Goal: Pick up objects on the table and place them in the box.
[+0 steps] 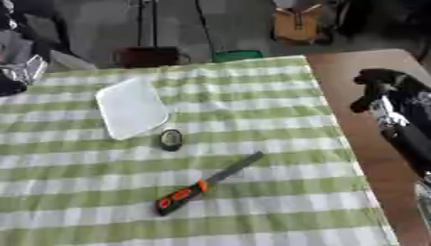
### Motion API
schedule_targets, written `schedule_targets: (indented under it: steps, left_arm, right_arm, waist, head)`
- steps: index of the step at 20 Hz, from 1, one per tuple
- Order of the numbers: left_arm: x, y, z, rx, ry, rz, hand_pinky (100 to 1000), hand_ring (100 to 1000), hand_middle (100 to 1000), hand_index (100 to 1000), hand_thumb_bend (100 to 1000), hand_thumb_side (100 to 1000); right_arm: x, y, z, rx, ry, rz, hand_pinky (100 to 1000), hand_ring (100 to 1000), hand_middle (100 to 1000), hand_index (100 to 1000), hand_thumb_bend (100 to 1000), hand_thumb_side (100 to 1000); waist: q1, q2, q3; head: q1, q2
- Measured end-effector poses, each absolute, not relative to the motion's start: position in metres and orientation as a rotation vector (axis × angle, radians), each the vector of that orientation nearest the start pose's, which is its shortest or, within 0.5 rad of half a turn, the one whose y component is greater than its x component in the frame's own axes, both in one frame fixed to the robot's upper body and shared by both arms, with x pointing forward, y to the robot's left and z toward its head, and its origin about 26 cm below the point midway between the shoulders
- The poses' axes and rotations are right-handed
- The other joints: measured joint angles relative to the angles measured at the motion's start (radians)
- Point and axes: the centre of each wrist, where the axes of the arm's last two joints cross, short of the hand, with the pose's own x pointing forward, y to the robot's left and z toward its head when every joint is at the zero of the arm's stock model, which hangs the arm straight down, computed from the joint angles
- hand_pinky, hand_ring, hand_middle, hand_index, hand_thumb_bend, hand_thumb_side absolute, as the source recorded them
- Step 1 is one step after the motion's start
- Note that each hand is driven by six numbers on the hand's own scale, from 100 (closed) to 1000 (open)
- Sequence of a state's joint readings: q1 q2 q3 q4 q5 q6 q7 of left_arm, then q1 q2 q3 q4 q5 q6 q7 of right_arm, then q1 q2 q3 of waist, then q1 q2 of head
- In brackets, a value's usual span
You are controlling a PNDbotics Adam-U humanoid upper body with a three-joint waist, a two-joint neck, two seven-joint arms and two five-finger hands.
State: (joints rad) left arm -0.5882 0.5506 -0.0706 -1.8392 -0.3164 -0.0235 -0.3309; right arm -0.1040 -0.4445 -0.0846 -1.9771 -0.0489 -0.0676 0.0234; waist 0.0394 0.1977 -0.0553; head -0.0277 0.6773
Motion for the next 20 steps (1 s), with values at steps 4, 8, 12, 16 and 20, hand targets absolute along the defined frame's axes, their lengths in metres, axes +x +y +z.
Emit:
schedule_targets:
  steps: [4,8,12,16,20]
  left_arm:
    - [0.340,0.263,0.272,0.548,-2.134,-1.164,647,836,809,842,100,244]
    - [0.340,0.262,0.271,0.543,-2.130,-1.176,654,837,812,842,100,240]
    - [0.341,0.259,0.276,0.550,-2.119,-1.229,691,843,825,846,119,227]
    - [0.347,0.253,0.284,0.567,-2.048,-1.395,768,852,843,849,181,244]
    - [0.365,0.249,0.284,0.586,-1.895,-1.602,829,857,856,850,266,248]
  right_arm:
    - [0.278,-0.319,0.163,-0.289,-2.126,0.407,583,544,706,788,182,615]
    - [0.278,-0.319,0.163,-0.289,-2.126,0.407,583,544,706,788,182,615]
    - [0.278,-0.319,0.163,-0.289,-2.126,0.407,583,544,706,788,182,615]
    - [0.278,-0.318,0.163,-0.284,-2.125,0.410,583,544,706,788,183,615]
    - [0.278,-0.318,0.162,-0.283,-2.122,0.416,582,544,706,788,183,617]
  waist:
    - [0.001,0.000,-0.001]
    - [0.002,0.000,-0.005]
    - [0.002,0.000,-0.006]
    - [0.003,0.000,-0.014]
    - [0.009,-0.005,-0.020]
  head:
    - [0.000,0.000]
    - [0.000,0.000]
    - [0.000,0.000]
    - [0.001,0.000]
    - [0.003,0.000]
